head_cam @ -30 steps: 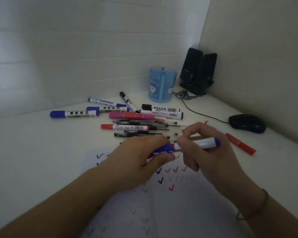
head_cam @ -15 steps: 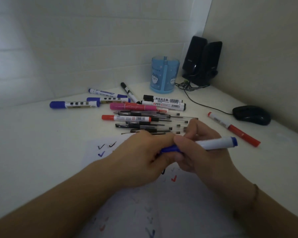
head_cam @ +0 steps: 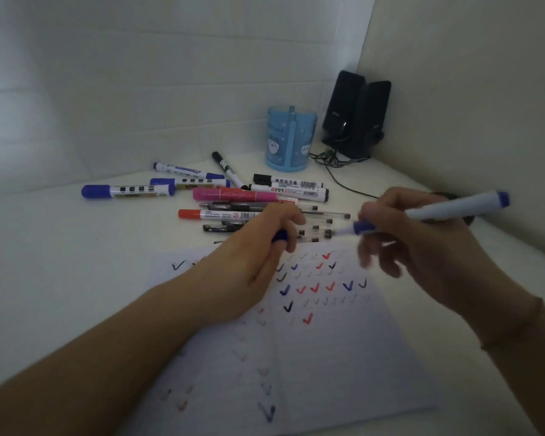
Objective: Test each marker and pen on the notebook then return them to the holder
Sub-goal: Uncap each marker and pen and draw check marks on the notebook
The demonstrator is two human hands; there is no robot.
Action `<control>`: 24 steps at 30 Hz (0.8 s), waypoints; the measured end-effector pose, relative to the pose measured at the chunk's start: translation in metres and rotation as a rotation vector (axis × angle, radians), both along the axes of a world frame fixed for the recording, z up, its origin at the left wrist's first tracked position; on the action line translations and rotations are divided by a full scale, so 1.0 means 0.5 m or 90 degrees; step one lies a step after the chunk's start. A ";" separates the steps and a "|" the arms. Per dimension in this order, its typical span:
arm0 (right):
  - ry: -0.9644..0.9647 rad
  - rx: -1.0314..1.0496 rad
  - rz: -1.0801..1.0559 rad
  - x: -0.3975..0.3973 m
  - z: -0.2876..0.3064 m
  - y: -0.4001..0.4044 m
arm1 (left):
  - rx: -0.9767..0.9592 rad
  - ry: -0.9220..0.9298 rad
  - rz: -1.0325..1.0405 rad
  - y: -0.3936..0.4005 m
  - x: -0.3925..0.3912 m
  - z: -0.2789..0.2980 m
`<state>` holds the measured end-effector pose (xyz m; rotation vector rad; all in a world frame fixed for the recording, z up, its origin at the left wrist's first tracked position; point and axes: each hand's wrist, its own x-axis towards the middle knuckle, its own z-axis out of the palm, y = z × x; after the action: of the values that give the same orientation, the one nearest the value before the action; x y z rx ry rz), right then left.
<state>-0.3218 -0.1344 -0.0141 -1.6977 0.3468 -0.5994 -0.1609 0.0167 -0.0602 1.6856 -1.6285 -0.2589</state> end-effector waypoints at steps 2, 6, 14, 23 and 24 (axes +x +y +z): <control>0.061 -0.057 -0.049 -0.013 -0.025 0.019 | 0.036 -0.011 -0.001 -0.007 -0.002 -0.003; 0.097 -0.097 -0.111 -0.029 -0.091 0.055 | 0.076 -0.026 0.006 -0.015 -0.005 -0.008; 0.144 -0.225 -0.142 -0.019 -0.121 0.052 | 0.080 -0.063 0.014 -0.017 -0.007 -0.008; 0.174 -0.236 -0.144 -0.017 -0.120 0.050 | 0.087 -0.090 -0.021 -0.015 -0.005 -0.008; 0.170 -0.237 -0.156 -0.017 -0.121 0.049 | 0.087 -0.084 -0.023 -0.015 -0.006 -0.007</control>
<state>-0.3303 -0.1097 -0.0747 -2.1194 0.6741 -0.6454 -0.1638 0.0093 -0.0640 1.8103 -1.7745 -0.2881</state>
